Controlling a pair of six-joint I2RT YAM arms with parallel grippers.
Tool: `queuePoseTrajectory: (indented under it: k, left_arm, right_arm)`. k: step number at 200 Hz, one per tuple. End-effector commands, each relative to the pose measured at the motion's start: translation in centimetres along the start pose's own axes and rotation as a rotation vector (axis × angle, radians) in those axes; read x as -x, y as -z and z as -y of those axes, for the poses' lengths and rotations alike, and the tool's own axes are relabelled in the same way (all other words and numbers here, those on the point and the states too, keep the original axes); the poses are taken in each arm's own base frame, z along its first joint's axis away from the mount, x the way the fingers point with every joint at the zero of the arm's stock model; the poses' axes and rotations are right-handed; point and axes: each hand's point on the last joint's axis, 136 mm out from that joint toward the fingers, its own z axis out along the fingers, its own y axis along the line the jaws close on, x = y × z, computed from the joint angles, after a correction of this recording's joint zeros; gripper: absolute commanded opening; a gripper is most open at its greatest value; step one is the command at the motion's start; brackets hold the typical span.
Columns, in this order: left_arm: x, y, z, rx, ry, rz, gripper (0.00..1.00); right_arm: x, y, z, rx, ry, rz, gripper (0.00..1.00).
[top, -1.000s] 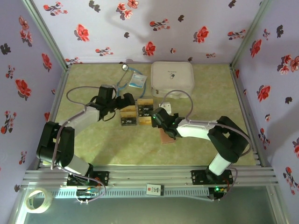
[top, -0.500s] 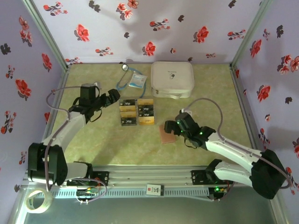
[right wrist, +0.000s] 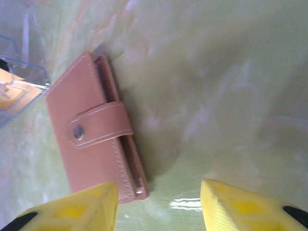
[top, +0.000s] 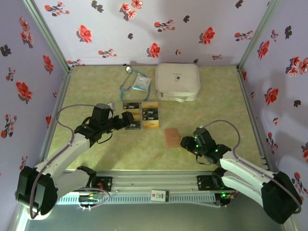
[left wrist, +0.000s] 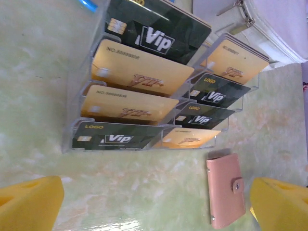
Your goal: Put the credit cards into the card holder
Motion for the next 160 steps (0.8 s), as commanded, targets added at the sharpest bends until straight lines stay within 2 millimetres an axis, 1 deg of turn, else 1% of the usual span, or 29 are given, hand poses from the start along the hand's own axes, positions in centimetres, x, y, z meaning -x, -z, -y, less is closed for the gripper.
queuePoseTrajectory:
  k: [1, 46, 82, 139, 160]
  left_arm:
    - [0.2, -0.8, 0.5, 0.017, 0.012, 0.008, 1.0]
    - [-0.5, -2.7, 2.6, 0.007, -0.043, -0.029, 1.0]
    - [-1.3, -3.8, 3.8, 0.005, -0.076, -0.054, 1.0]
    - [-1.9, -4.6, 4.3, 0.007, -0.093, -0.074, 1.0]
    - [-2.0, -4.8, 4.4, 0.008, -0.096, -0.077, 1.0]
  right_arm:
    - [0.3, -0.3, -1.6, 0.08, -0.036, -0.005, 0.47]
    - [0.3, -1.2, -2.3, 0.107, -0.048, -0.02, 0.44]
    - [0.3, -1.6, -2.8, 0.119, -0.048, -0.034, 0.42]
    - [-0.3, -2.0, -2.7, 0.126, -0.051, -0.067, 0.41]
    - [-0.5, -2.2, -2.8, 0.134, -0.053, -0.075, 0.38]
